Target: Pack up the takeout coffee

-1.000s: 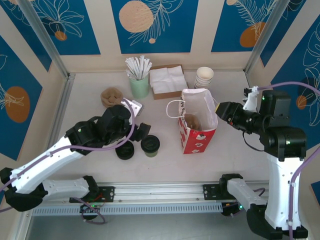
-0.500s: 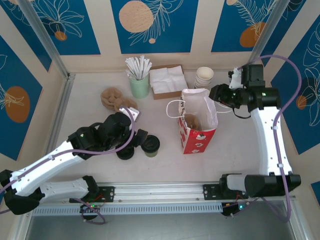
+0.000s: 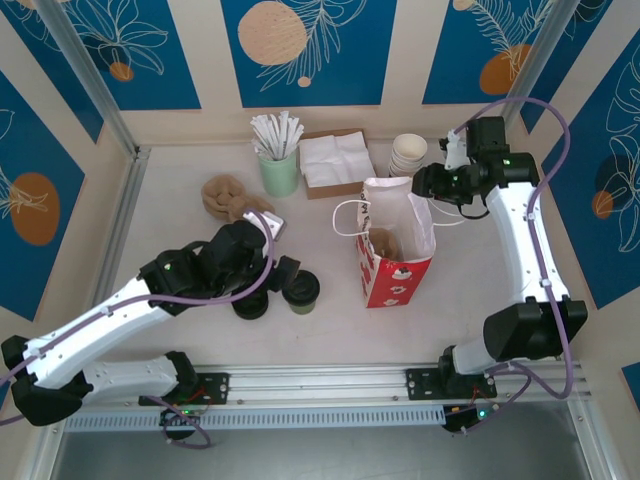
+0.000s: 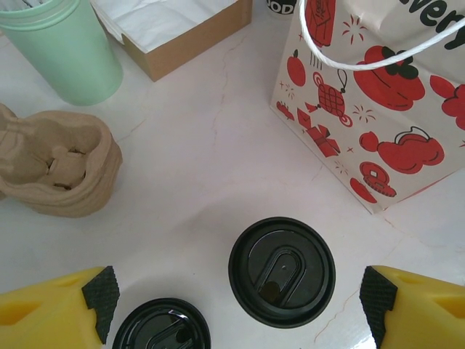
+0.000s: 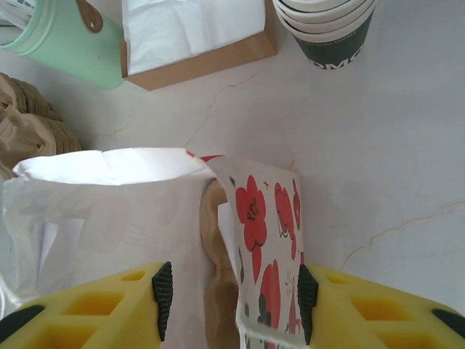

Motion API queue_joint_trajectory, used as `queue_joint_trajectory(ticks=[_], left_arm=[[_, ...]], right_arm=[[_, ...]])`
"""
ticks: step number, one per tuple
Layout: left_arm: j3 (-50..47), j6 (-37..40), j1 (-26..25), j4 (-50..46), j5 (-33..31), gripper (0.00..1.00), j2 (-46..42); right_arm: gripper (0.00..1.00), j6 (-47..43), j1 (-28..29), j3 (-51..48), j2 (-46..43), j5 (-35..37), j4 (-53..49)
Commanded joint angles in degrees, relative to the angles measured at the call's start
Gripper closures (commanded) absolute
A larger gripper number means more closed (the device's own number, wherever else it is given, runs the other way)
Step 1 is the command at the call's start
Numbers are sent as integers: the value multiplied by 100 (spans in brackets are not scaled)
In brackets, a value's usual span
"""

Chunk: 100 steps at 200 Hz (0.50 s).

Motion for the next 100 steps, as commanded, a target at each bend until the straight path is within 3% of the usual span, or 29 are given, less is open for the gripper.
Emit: queue_joint_trajectory(ticks=[1,24,48,65,92,100], left_arm=[[270,107,26,21,-58,12,110],[371,285,25,65,-145,11,264],[471,411,50,174,-627,9,439],[315,565,100,639,-892,9,413],[-295,818,315,1870,-1128,3,195],[-459,827,462,2175,-1081,3,141]], right_arm=[[51,-112,123,99,290,-136,-89],[54,-76,299,98,436,34,-142],[72,32,350,77,446,-40,-88],[86,172,381,-41,284,-228,45],[100,613,420,-633,-285,-461,685],[100,774,428,-815,-478,-517,873]])
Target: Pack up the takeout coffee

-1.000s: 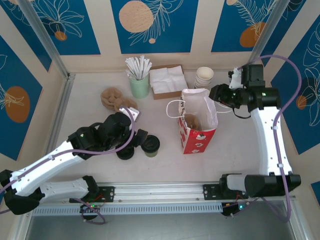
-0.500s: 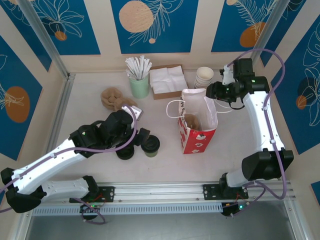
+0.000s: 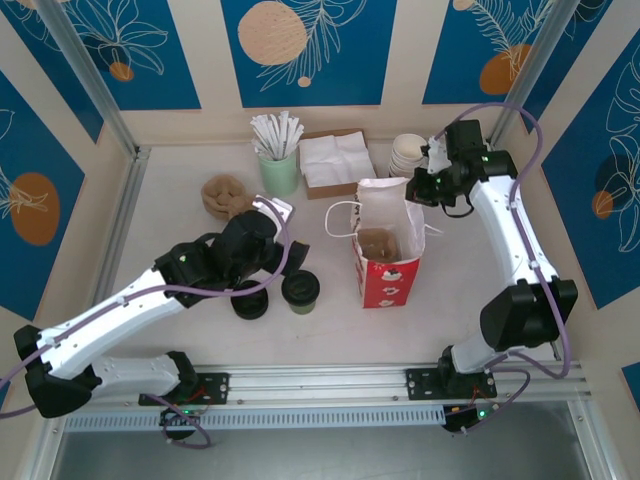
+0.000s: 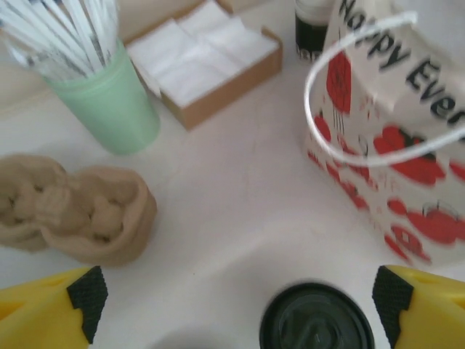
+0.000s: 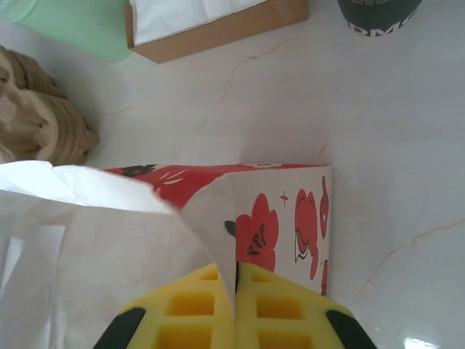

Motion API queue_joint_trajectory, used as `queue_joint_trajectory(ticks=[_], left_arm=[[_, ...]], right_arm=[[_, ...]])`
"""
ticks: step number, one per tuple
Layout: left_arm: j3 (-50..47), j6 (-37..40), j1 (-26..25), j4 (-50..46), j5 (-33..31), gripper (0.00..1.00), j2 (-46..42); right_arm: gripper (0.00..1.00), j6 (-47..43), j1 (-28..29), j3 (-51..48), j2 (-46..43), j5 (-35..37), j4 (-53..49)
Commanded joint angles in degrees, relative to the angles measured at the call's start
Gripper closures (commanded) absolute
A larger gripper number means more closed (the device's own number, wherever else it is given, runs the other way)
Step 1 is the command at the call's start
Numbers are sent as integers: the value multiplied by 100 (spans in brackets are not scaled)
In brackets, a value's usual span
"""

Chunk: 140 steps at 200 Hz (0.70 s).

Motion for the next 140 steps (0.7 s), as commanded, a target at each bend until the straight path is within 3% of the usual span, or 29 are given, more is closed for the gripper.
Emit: queue_joint_trajectory(ticks=[1,26,55,140], left_arm=[[-449,253,319,1213,-338,3,-203],[-686,-197,808,1587,-340,2,-313],[-616,-213,943,1693,-431,3,-360],[-44,-42,940,154,547,4,-244]], right_arm=[[100,470,57,-434,-647,-367,565],[100,882,158,-913,-1197,-284,1054],[100,1493,408,-1345,-1770,-138,1393],[100,1863,1111,-2322,-3030,574,2185]])
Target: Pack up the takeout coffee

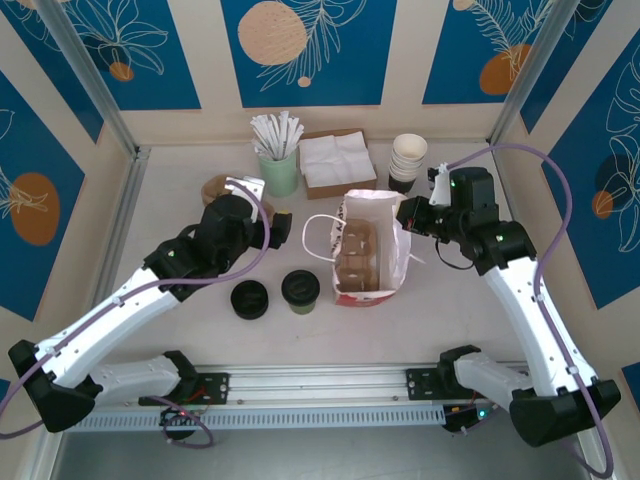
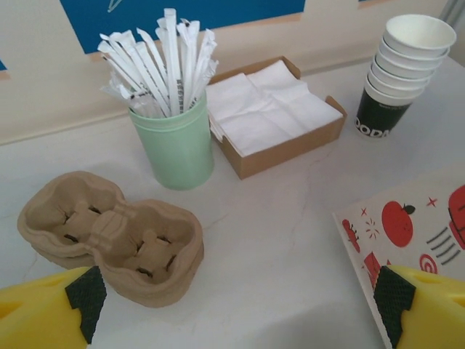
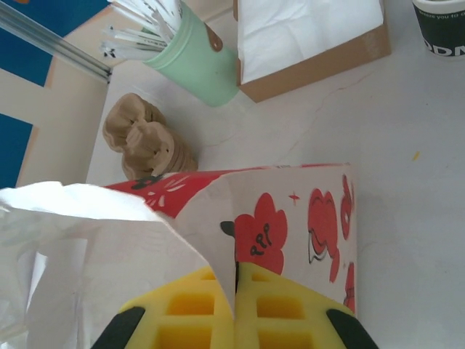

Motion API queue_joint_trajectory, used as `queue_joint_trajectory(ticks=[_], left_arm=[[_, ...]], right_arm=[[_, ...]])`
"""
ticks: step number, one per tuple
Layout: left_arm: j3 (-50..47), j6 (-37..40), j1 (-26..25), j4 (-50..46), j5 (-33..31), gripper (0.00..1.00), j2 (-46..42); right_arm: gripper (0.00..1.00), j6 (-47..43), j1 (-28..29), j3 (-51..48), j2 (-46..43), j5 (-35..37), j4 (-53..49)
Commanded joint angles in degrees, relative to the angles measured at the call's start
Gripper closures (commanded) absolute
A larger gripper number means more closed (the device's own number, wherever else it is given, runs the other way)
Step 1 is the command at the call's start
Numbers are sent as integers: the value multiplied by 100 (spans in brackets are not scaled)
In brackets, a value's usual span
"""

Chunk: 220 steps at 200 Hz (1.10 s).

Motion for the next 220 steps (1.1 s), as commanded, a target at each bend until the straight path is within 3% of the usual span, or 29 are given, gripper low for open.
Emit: queue_joint_trajectory(ticks=[1,51,123,137,183,204,220], left_arm=[[177,69,31,-548,441,4,-68],[167,-9,31,-712,600,7,-50],[63,-732,-220,-568,271,13,127],[176,-766,-271,-597,569,19,254],[172,-1338,-523,-749,747,19,450],[196,-1415,-650,-925,912,18,564],[357,-1455,-779,-1381,881,11,737]], right_arm=[[100,129,124,-167,-297,306,414],[100,309,97,189,-138,674,-182],[100,896,-457,899,424,343,-1513],[100,973,-525,797,412,395,-1644],[99,872,-942,85,206,13,-1227],[99,726,-1127,-65,283,-258,-1202],[99,659,-1175,-187,285,-329,-1178]])
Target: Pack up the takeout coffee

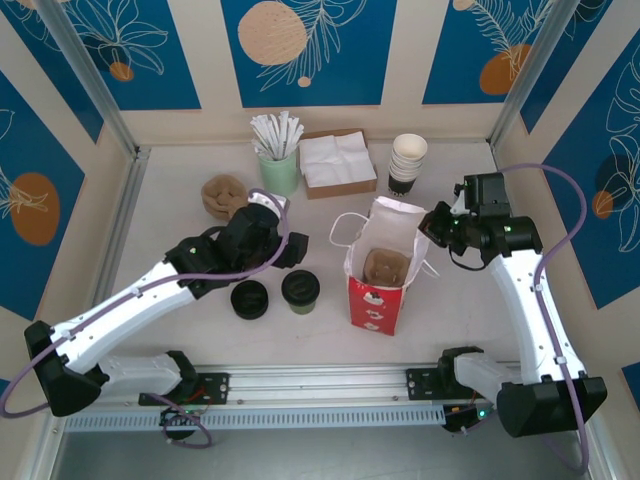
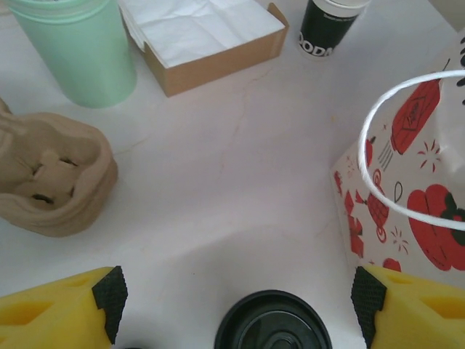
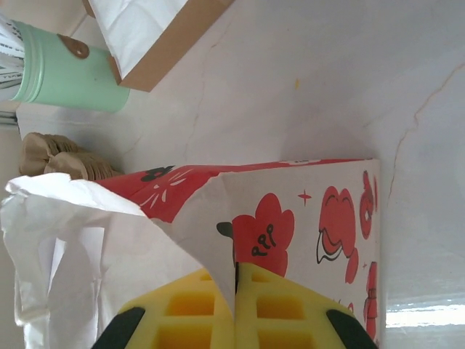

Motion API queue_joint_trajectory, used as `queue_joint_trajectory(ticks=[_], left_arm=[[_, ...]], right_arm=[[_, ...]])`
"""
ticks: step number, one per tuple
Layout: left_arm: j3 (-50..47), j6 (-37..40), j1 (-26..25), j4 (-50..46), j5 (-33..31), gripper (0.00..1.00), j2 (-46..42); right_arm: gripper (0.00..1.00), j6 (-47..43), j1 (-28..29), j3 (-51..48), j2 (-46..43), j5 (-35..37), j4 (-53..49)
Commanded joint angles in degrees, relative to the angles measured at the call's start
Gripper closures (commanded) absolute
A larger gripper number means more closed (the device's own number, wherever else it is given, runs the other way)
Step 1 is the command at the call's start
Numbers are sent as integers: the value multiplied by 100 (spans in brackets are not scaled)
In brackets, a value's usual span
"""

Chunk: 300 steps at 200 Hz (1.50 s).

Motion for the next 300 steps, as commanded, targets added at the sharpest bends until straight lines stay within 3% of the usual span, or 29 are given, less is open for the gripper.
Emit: queue_joint_trajectory(ticks=[1,27,164,300], left_arm=[[218,-252,-198,-655,147,11,231],[284,-356,-394,-1029,264,4,467],[-210,-1513,-982,-1025,-372,6,1168],[-390,-1889,-1176,-797,-254,10,1532]], right_arm=[[99,-134,-97,-170,-19,-394,81],[99,-188,-133,-263,-18,-537,76],[100,-378,-208,-33,177,-668,85],[100,-417,-208,18,297,-694,93]])
